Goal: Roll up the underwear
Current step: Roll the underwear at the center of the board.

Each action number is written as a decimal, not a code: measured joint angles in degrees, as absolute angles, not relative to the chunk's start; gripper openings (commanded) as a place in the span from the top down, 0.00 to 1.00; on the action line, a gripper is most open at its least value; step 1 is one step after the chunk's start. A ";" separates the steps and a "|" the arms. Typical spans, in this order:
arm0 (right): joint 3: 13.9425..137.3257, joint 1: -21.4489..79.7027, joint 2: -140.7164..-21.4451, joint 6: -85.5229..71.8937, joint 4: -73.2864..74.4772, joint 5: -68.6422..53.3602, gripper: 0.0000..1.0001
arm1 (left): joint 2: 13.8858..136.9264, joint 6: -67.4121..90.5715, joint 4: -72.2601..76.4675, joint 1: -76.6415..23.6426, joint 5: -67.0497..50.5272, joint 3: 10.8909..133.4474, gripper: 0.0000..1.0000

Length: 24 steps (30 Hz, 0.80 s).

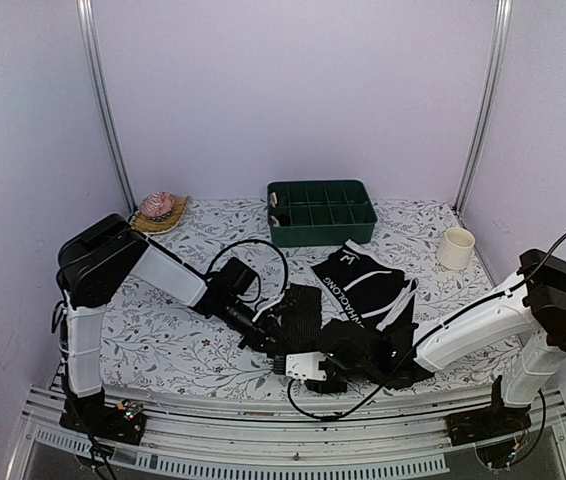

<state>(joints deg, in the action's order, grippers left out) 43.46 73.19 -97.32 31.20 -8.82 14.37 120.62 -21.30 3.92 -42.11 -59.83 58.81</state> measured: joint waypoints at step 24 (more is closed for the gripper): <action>49.30 70.24 -104.88 29.28 -8.01 17.34 0.73 | 120.51 -21.52 0.75 -41.30 -59.77 59.79 0.93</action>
